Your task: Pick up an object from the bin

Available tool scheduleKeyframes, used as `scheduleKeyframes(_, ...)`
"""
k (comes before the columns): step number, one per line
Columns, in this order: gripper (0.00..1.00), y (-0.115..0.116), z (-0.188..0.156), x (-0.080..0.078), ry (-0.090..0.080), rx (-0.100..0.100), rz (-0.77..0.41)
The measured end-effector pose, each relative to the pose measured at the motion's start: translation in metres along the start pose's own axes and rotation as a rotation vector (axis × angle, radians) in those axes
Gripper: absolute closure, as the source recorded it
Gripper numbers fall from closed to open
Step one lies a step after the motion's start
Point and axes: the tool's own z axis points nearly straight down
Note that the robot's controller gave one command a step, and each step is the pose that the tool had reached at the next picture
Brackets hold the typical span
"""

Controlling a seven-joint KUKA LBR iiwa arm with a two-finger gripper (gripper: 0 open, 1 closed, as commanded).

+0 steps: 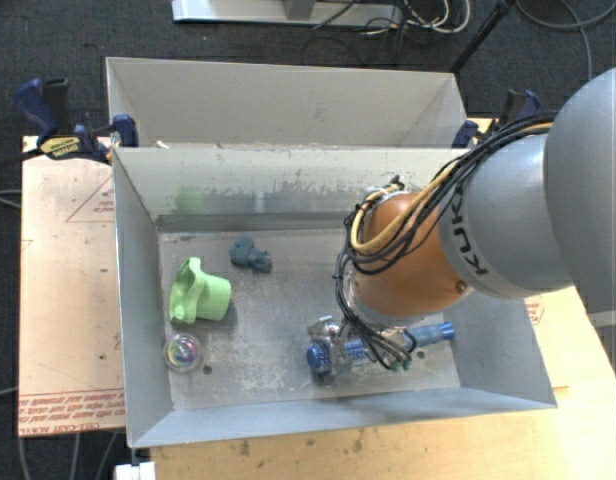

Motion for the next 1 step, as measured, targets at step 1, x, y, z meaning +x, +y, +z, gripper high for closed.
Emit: scheduleKeyframes(1,1.00,0.0103,-0.1406,0.0069,-0.009,0.002,-0.100)
